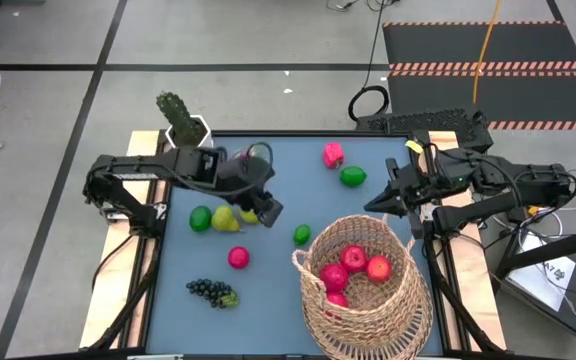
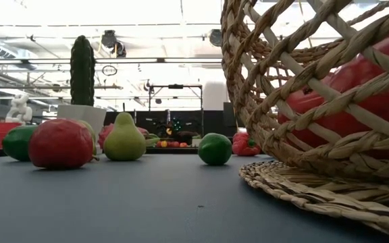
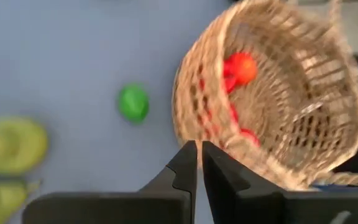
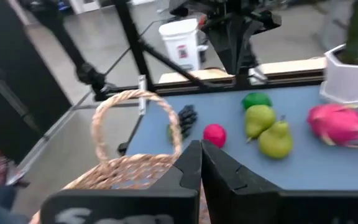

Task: Build produce basket
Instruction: Put the pink dragon fruit into the brown basket

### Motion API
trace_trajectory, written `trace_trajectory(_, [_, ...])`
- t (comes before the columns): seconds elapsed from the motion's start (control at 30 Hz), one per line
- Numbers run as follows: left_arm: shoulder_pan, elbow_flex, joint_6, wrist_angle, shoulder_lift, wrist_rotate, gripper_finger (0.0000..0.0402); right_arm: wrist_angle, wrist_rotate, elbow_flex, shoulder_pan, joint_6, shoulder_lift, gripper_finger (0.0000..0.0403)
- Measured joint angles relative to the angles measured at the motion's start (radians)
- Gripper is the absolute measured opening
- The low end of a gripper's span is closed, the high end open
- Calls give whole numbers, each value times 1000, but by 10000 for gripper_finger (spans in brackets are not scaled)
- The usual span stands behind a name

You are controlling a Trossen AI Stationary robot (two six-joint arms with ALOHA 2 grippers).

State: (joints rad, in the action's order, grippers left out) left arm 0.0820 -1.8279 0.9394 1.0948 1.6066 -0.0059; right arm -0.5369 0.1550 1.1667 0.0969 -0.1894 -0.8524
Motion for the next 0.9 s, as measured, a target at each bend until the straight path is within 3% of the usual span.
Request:
trace_trajectory(0.33, [146, 1, 286, 119, 43, -146, 99, -50, 39, 0, 0, 0, 10, 1])
trace_trajectory(0.47, [162, -1, 348, 100, 51, -171, 108, -77, 59, 0, 1, -19, 31, 0])
trace_trajectory(0.9, [153, 0, 290, 16, 51, -362, 106, -185, -86, 0, 0, -105, 62, 0])
